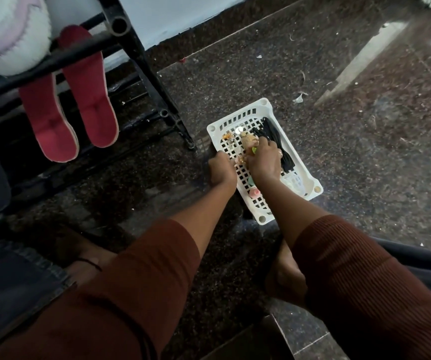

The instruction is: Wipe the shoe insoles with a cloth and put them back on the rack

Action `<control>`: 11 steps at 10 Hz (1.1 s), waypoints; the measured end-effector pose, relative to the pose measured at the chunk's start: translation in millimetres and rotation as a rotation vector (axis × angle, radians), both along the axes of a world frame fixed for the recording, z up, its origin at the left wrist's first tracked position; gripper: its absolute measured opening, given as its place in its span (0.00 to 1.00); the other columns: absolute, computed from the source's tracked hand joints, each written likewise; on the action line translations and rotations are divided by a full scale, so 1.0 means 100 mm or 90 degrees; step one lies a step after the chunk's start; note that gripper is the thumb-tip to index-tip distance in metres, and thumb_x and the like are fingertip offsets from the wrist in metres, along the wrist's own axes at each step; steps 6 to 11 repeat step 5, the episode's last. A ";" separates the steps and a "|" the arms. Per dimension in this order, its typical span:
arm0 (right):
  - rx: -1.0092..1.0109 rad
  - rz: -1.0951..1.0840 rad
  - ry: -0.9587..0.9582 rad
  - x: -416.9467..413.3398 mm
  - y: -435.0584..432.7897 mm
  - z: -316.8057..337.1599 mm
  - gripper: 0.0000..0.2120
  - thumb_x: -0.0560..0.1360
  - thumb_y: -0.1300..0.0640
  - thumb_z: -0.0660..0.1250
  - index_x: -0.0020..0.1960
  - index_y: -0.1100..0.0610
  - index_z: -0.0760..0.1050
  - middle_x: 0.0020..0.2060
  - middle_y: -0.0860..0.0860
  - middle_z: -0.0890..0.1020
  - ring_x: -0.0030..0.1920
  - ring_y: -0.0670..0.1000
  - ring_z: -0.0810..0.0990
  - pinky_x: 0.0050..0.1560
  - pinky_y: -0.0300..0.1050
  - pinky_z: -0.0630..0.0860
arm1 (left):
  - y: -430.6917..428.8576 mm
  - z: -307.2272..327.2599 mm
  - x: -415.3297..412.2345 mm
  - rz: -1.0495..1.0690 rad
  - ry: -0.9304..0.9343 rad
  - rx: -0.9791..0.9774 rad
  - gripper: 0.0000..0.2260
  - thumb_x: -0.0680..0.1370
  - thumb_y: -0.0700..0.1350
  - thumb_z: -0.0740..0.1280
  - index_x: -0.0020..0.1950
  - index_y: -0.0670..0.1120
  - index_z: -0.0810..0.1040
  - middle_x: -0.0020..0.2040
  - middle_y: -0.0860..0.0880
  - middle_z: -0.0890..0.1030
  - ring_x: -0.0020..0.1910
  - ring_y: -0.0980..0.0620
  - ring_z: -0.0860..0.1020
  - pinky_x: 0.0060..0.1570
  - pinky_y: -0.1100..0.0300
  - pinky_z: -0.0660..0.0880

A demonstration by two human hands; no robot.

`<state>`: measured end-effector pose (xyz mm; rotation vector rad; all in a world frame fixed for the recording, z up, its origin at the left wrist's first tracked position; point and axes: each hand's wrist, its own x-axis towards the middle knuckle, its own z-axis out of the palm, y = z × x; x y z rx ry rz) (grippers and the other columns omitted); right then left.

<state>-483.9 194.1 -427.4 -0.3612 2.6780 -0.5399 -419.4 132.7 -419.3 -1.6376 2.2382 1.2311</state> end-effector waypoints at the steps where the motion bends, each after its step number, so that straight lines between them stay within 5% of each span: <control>1: -0.004 0.012 0.060 0.09 0.06 0.07 0.15 0.74 0.55 0.67 0.58 0.58 0.70 0.58 0.55 0.74 0.56 0.56 0.73 0.56 0.51 0.72 | 0.12 0.11 0.18 0.006 -0.011 0.006 0.07 0.80 0.42 0.64 0.53 0.40 0.78 0.52 0.42 0.81 0.51 0.45 0.79 0.43 0.59 0.72; 3: 0.033 0.109 0.117 0.56 0.27 0.31 0.18 0.77 0.54 0.61 0.66 0.58 0.68 0.69 0.55 0.68 0.70 0.56 0.62 0.67 0.51 0.62 | 0.32 0.26 0.67 -0.073 -0.050 -0.014 0.12 0.81 0.44 0.58 0.61 0.43 0.76 0.60 0.41 0.77 0.60 0.44 0.75 0.56 0.55 0.70; 5: 0.074 0.210 0.017 1.17 0.46 0.63 0.21 0.81 0.54 0.51 0.72 0.61 0.59 0.75 0.57 0.56 0.75 0.56 0.50 0.74 0.52 0.52 | 0.54 0.54 1.17 -0.125 -0.096 0.020 0.24 0.82 0.44 0.55 0.77 0.43 0.53 0.78 0.47 0.51 0.75 0.46 0.55 0.73 0.52 0.56; 11: 0.074 0.210 0.017 1.17 0.46 0.63 0.21 0.81 0.54 0.51 0.72 0.61 0.59 0.75 0.57 0.56 0.75 0.56 0.50 0.74 0.52 0.52 | 0.54 0.54 1.17 -0.125 -0.096 0.020 0.24 0.82 0.44 0.55 0.77 0.43 0.53 0.78 0.47 0.51 0.75 0.46 0.55 0.73 0.52 0.56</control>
